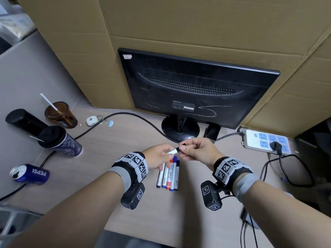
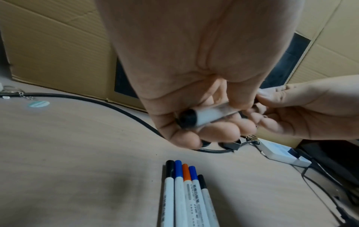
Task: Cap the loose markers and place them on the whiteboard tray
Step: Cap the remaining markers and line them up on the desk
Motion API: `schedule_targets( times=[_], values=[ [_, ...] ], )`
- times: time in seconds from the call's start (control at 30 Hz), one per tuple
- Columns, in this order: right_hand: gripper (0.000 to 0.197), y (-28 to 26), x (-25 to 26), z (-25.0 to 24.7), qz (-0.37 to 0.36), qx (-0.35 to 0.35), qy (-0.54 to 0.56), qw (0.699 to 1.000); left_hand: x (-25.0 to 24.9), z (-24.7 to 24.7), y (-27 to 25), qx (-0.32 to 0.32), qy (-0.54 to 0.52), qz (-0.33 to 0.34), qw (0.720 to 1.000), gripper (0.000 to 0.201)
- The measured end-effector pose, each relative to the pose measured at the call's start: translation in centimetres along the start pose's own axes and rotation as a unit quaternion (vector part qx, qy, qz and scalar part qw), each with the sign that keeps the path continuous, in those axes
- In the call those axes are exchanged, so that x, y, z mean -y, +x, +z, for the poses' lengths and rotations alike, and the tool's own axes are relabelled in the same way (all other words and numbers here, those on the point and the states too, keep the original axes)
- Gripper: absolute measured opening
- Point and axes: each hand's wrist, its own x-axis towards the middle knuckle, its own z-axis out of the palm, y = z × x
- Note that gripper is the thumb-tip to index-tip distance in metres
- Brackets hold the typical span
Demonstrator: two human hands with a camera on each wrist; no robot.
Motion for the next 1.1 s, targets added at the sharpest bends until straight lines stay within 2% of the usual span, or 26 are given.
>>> schedule_targets(
  times=[0.1,0.2,0.3,0.37,0.43,0.6,0.7,0.83,1.0,1.1],
  values=[
    [0.016,1.0,-0.4,1.7,0.002,-0.010,-0.023,1.000,0.8,0.1,0.0,-0.051,-0.007,-0.030,0.998,0.015],
    [0.007,2.0,-1.3,2.1,0.045,-0.087,-0.056,0.994,3.3,-0.5,0.6,-0.118,0.039,-0.112,0.986,0.026],
    [0.012,2.3,-3.5,1.3,0.109,-0.132,-0.117,0.978,5.3,-0.2,1.3,-0.119,0.093,-0.171,0.974,0.039],
    [0.013,2.2,-5.3,0.8,0.154,-0.134,-0.154,0.967,5.9,0.9,2.2,-0.124,0.123,-0.179,0.968,0.037],
    [0.015,2.0,-7.2,0.5,0.192,-0.135,-0.177,0.956,6.5,2.1,3.2,-0.134,0.152,-0.186,0.961,0.044],
    [0.018,1.6,-10.1,0.8,0.220,-0.139,-0.166,0.951,8.5,4.1,5.1,-0.141,0.179,-0.178,0.957,0.058],
    [0.017,1.9,-10.2,1.6,0.222,-0.148,-0.189,0.945,8.9,4.1,5.6,-0.153,0.164,-0.174,0.959,0.048],
    [0.018,2.7,-9.5,3.2,0.232,-0.132,-0.261,0.927,9.4,2.3,5.3,-0.128,0.177,-0.193,0.956,0.031],
    [0.045,4.7,-8.4,5.9,0.245,-0.104,-0.366,0.892,11.3,0.0,4.1,-0.090,0.122,-0.200,0.968,0.029],
    [0.034,6.1,-8.0,7.5,0.247,-0.114,-0.403,0.874,12.7,-0.9,4.0,-0.090,0.115,-0.183,0.972,0.028]
  ],
)
